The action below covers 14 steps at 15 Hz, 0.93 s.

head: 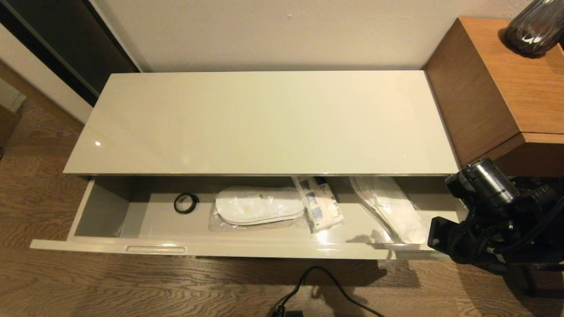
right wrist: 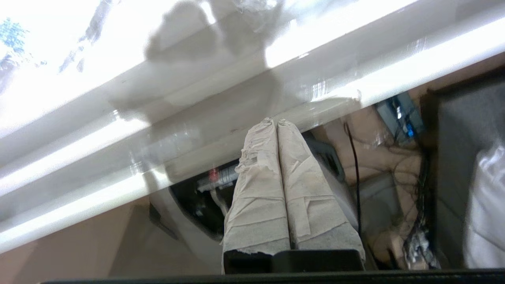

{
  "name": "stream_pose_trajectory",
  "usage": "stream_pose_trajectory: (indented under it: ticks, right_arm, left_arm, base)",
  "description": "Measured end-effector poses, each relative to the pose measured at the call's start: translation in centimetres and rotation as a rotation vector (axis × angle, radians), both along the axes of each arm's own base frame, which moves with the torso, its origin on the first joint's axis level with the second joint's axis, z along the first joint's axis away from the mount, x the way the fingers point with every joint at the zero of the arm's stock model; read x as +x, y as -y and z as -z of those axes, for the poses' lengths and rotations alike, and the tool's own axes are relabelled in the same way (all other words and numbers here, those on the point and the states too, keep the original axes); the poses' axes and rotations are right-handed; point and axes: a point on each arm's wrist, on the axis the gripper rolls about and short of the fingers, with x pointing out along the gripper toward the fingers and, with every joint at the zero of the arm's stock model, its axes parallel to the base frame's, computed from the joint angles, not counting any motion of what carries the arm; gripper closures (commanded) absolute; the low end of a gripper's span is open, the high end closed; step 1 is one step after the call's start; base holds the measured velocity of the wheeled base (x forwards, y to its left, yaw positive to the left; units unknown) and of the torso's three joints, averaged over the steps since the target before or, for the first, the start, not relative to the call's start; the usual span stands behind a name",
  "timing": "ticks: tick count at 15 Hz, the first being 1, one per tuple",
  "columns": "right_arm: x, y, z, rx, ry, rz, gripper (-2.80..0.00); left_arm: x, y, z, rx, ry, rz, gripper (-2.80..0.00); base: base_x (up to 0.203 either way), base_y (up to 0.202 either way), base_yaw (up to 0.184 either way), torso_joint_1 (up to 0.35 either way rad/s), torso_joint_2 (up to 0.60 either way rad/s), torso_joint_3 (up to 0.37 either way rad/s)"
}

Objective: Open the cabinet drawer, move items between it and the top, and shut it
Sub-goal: Close the drawer

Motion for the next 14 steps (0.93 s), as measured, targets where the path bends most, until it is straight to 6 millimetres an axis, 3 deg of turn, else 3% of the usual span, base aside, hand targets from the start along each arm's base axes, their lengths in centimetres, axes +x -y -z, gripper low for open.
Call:
stream_pose_trajectory:
  ticks: [2,6,9,14]
  right_arm:
    - [0.4,-0.1,-1.2,-0.006,-0.001,-0.008,0.0]
    - [0.0,0.0,-1.7,-0.006,0.001,-0.013,0.0]
    - [-0.9,0.4,-0.7,-0.046,-0.052,-0.044,0.0]
    - [0.2,0.0,1.5,-0.076,-0.122,-0.036,0.0]
  left_arm:
    - [0.0,0.0,0.0,0.0,-0.001,0.0,0.0]
    - [0.0,0.0,0.0,0.0,0.0,0.001,0.0]
    - [0.0,0.0,0.0,0.0,0.0,0.001,0.0]
    - [0.0,0.0,0.0,0.0,0.0,0.001,0.0]
  base:
    - [0.0,0.0,0.0,0.0,0.0,0.0]
    - [0.0,0.0,0.0,0.0,0.0,0.0]
    - [0.0,0.0,0.0,0.0,0.0,0.0]
    - [0.0,0.0,0.0,0.0,0.0,0.0]
